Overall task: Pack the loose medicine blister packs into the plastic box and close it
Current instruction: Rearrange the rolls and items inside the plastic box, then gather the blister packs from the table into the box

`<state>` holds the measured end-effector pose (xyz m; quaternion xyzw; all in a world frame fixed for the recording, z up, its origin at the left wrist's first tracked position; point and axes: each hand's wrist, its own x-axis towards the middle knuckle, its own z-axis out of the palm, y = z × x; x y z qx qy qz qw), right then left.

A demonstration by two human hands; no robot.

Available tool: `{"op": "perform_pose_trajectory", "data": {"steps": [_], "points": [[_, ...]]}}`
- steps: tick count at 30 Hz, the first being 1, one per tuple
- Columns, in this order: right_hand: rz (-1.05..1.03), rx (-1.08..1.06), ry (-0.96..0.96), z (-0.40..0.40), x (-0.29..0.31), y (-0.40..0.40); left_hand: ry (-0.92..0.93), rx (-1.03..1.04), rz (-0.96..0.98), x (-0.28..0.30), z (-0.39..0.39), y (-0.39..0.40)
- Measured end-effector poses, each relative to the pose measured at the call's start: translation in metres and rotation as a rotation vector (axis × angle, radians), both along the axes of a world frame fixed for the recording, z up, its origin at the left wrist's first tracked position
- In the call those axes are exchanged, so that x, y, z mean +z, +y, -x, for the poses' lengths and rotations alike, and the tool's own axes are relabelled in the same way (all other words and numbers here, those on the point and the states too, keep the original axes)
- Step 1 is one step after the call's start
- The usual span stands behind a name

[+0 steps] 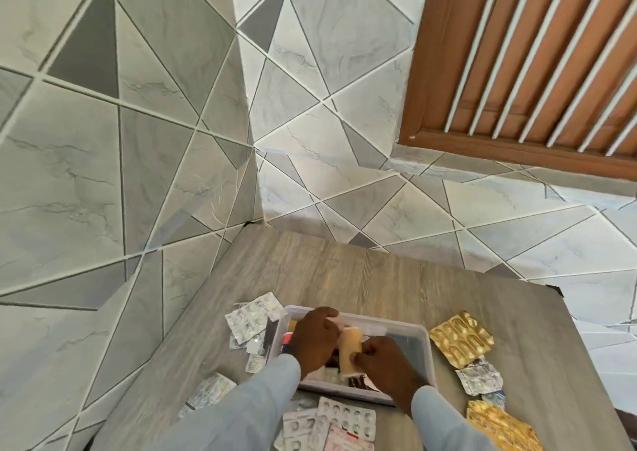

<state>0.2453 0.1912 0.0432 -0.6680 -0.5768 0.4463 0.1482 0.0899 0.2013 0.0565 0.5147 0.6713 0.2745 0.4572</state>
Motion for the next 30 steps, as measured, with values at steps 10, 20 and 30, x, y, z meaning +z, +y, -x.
{"op": "perform_pose_trajectory", "data": {"steps": [10, 20, 30], "points": [[0.240, 0.069, -0.308, 0.041, -0.047, 0.019, 0.128, 0.133, -0.120, -0.023, 0.107, 0.050], [-0.011, 0.012, -0.550, 0.055, -0.019, 0.022, 0.094, 0.260, -0.055, -0.030, 0.154, 0.061], [-0.186, 0.020, -0.099, 0.140, 0.011, 0.048, 0.105, 0.458, 0.191, -0.058, 0.205, 0.040]]}}
